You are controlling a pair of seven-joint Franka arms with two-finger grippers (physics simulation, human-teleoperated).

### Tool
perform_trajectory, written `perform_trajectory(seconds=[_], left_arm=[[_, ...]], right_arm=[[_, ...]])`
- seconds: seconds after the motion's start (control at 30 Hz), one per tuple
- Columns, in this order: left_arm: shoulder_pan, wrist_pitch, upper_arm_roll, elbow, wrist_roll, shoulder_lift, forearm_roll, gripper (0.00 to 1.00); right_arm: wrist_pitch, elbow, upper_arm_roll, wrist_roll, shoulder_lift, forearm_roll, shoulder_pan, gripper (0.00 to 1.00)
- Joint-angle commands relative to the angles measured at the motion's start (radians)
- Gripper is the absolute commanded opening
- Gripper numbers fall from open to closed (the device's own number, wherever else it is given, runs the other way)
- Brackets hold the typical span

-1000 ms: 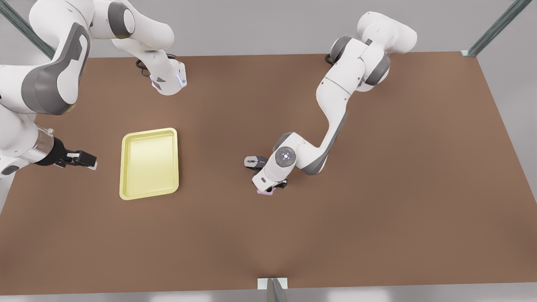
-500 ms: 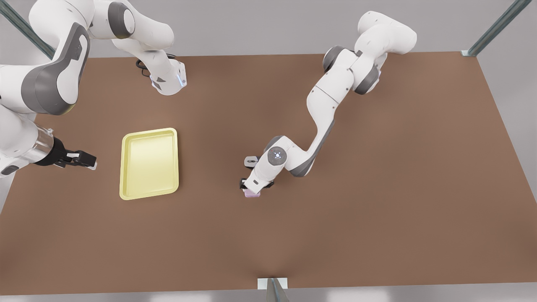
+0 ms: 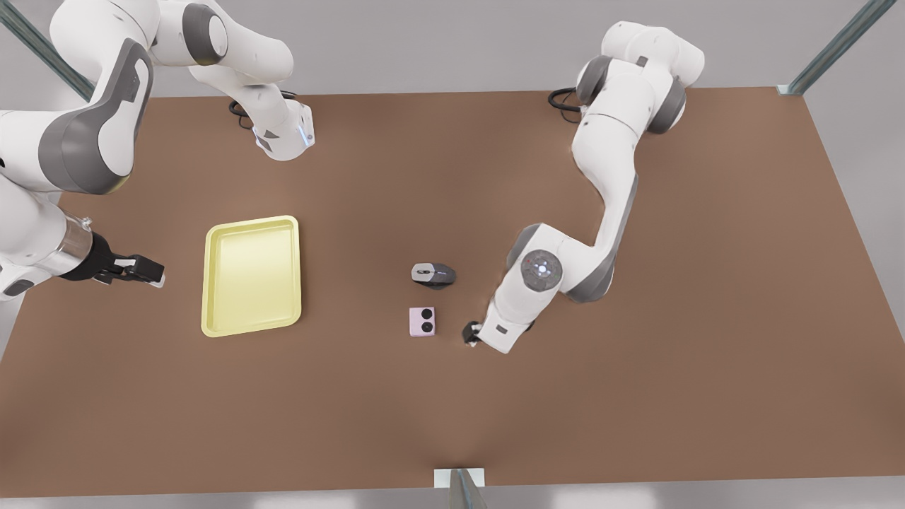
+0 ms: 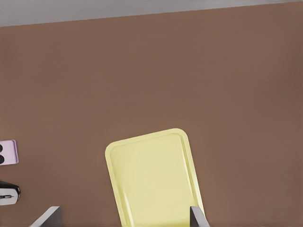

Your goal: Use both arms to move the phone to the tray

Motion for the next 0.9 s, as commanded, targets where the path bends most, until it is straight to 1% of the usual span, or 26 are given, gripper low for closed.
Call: perform_trajectory(seconds=[0.0, 0.03, 0.07, 0.1, 0.13, 0.2, 0.27, 0.43, 0.6, 0.67, 0.73, 0.77, 0.8, 0.83, 0.87], left_arm=[[0.043, -0.41, 0.056, -0.033, 0.285, -0.098, 0.001, 1.0], [0.043, -0.425, 0.101, -0.074, 0.359, -0.164, 0.004, 1.0], [0.043, -0.49, 0.137, -0.073, 0.422, -0.206, 0.001, 1.0], [0.043, -0.49, 0.185, -0.074, 0.568, -0.249, -0.002, 1.0], [0.049, -0.566, 0.255, -0.074, 0.611, -0.306, -0.039, 1.0], [0.049, -0.703, 0.28, -0.071, 0.637, -0.398, -0.077, 1.0], [0.049, -0.705, 0.291, -0.074, 0.641, -0.422, -0.071, 1.0], [0.049, -0.715, 0.305, -0.077, 0.632, -0.416, -0.069, 1.0], [0.06, -0.697, 0.346, -0.077, 0.64, -0.398, -0.065, 1.0], [0.079, -0.7, 0.354, -0.077, 0.646, -0.396, -0.065, 1.0], [0.092, -0.697, 0.364, -0.07, 0.769, -0.404, -0.063, 1.0], [0.195, -0.671, 0.265, -0.099, 0.767, -0.457, -0.048, 1.0], [0.312, -0.627, 0.095, -0.188, 0.766, -0.532, 0.058, 1.0], [0.347, -0.478, 0.039, -0.369, 0.763, -0.651, 0.099, 1.0], [0.373, -0.448, 0.024, -0.421, 0.769, -0.692, 0.101, 1.0]], right_arm=[[0.001, 0.0, 0.0, 0.002, -0.001, 0.001, 0.0, 1.0], [0.001, 0.0, 0.0, 0.0, 0.0, 0.001, 0.0, 1.0], [0.001, 0.0, 0.0, 0.0, -0.001, 0.001, 0.0, 1.0], [0.001, 0.0, 0.0, 0.0, -0.001, 0.001, 0.0, 1.0], [0.001, 0.0, 0.0, 0.0, 0.0, 0.001, 0.0, 1.0], [0.001, 0.0, 0.0, 0.0, 0.0, 0.001, 0.002, 1.0], [0.003, 0.0, 0.0, 0.002, 0.0, 0.001, 0.002, 1.0], [0.003, -0.001, 0.003, 0.0, 0.0, 0.002, 0.009, 1.0], [-0.002, -0.012, 0.007, -0.001, 0.003, 0.005, 0.012, 1.0], [0.001, -0.061, 0.009, -0.003, 0.002, 0.001, 0.104, 1.0], [0.075, -0.105, 0.018, 0.0, 0.045, 0.031, 0.202, 1.0], [0.115, -0.105, 0.049, 0.014, 0.075, 0.056, 0.232, 1.0], [0.151, -0.104, 0.049, 0.034, 0.106, 0.057, 0.284, 1.0], [0.205, -0.098, 0.047, 0.115, 0.16, 0.054, 0.348, 1.0], [0.288, -0.095, 0.047, 0.204, 0.203, 0.053, 0.405, 1.0]])
